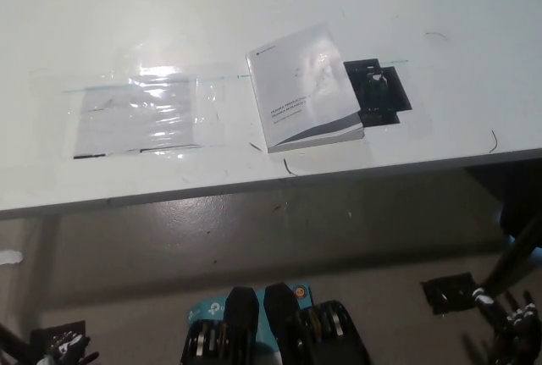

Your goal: The robot uses its right hand to slide under the cover of the book kept in the middle of the desk and open it

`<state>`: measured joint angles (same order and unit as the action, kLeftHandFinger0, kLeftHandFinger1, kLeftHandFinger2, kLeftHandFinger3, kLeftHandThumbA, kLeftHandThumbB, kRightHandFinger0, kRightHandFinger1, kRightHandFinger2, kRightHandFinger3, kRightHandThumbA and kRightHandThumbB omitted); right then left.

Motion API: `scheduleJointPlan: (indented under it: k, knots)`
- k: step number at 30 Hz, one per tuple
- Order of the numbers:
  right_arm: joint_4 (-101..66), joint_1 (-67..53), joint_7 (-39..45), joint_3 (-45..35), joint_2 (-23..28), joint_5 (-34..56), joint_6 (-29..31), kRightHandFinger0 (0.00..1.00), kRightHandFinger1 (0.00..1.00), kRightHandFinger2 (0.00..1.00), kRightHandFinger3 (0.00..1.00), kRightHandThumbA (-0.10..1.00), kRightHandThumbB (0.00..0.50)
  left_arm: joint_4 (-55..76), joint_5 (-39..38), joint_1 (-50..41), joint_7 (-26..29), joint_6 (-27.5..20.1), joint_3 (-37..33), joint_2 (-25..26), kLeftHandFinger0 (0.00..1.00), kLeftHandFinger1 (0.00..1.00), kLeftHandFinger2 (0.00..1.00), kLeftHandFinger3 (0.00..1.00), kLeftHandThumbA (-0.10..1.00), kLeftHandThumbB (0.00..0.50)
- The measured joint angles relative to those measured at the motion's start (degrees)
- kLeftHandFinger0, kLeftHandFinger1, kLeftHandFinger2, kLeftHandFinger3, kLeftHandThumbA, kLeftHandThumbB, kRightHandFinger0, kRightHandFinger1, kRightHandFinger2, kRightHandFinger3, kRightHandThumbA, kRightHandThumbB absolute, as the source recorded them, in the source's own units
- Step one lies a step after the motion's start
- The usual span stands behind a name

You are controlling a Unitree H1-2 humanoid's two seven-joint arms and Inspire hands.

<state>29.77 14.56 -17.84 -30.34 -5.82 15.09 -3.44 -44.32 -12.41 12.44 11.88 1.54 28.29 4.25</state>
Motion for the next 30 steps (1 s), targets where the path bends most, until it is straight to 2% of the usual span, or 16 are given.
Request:
scheduleJointPlan:
  k: [3,4,5,8,10,12,14,16,18,20,23,24,26,27,29,30]
  knots:
    - [-2.84,1.40,-1.99,-1.59,0.26,0.69,-0.60,0.70,0.84,1.00,1.00,0.87,0.089,0.00,-0.11,-0.01,0.28,-0.01,-0.07,0.02,0.44,0.49,0.66,0.69,0.68,0.018]
    - [-3.70,1.73,-2.50,-1.92,0.34,0.80,-0.72,0.61,0.79,1.00,1.00,0.86,0.083,0.01,-0.11,-0.02,0.30,0.00,-0.07,0.03,0.45,0.51,0.67,0.70,0.70,0.010]
    - [-4.66,2.31,-3.21,-2.26,0.52,0.91,-0.89,0.66,0.86,1.00,1.00,0.82,0.050,0.05,-0.11,-0.07,0.28,0.00,-0.10,0.07,0.49,0.51,0.66,0.71,0.70,0.014]
    - [-8.79,3.59,-5.44,-2.96,0.97,1.08,-1.91,0.76,0.94,1.00,1.00,0.76,0.019,0.21,-0.22,-0.21,0.25,-0.01,-0.11,0.14,0.51,0.52,0.66,0.71,0.71,0.010]
    - [-11.19,4.37,-6.37,-3.03,1.24,1.08,-2.73,0.75,0.96,1.00,1.00,0.67,0.004,0.26,-0.30,-0.37,0.24,-0.01,-0.11,0.20,0.47,0.50,0.66,0.71,0.70,0.024]
    - [-14.48,5.80,-7.61,-3.02,1.83,1.08,-4.10,0.69,0.91,1.00,1.00,0.64,0.000,0.29,-0.39,-0.64,0.26,-0.02,-0.09,0.24,0.40,0.47,0.64,0.71,0.70,0.027]
    - [-16.49,7.57,-8.72,-2.96,2.48,0.98,-5.33,0.69,0.91,1.00,1.00,0.65,0.000,0.26,-0.46,-0.89,0.25,-0.02,-0.11,0.36,0.41,0.47,0.63,0.71,0.72,0.029]
    - [-18.01,9.13,-9.53,-2.83,3.10,0.91,-6.46,0.70,0.92,1.00,1.00,0.67,0.016,0.24,-0.46,-1.03,0.26,-0.01,-0.19,0.55,0.47,0.51,0.66,0.71,0.74,0.022]
    - [-18.98,10.71,-10.22,-2.77,3.59,0.89,-7.34,0.71,0.91,1.00,1.00,0.68,0.016,0.16,-0.46,-1.07,0.24,-0.09,-0.35,0.81,0.41,0.48,0.67,0.71,0.73,0.021]
    - [-20.16,12.40,-10.81,-2.62,4.06,0.86,-8.39,0.63,0.88,1.00,1.00,0.69,0.011,0.15,-0.45,-1.07,0.26,-0.18,-0.41,0.97,0.33,0.48,0.68,0.70,0.70,0.021]
    - [-21.31,14.48,-11.26,-1.87,4.73,0.71,-9.62,0.68,0.94,1.00,1.00,0.79,0.014,0.01,-0.52,-1.05,0.27,-0.33,-0.37,1.05,0.35,0.49,0.68,0.73,0.71,0.021]
    - [-21.75,14.98,-11.25,-1.47,4.89,0.68,-9.94,0.63,0.93,1.00,1.00,0.81,0.047,-0.11,-0.54,-1.04,0.26,-0.40,-0.38,1.07,0.37,0.49,0.68,0.73,0.72,0.029]
    - [-22.55,16.16,-11.15,0.09,5.48,0.63,-10.60,0.61,0.95,1.00,1.00,0.80,0.037,-0.48,-0.62,-1.01,0.26,-0.46,-0.39,1.10,0.42,0.49,0.68,0.72,0.71,0.028]
    - [-22.79,16.71,-11.08,0.86,5.80,0.57,-10.84,0.61,0.93,1.00,1.00,0.79,0.040,-0.69,-0.64,-1.01,0.26,-0.48,-0.41,1.11,0.53,0.53,0.68,0.74,0.75,0.022]
    - [-23.12,17.61,-10.61,2.67,6.40,0.58,-10.98,0.56,0.86,1.00,1.00,0.73,0.063,-0.93,-0.65,-1.06,0.24,-0.47,-0.49,1.17,0.54,0.54,0.70,0.75,0.74,0.022]
    - [-23.40,18.13,-10.35,3.50,6.50,0.60,-11.05,0.59,0.86,0.98,1.00,0.72,0.034,-0.95,-0.68,-1.08,0.23,-0.47,-0.50,1.21,0.50,0.53,0.70,0.72,0.73,0.018]
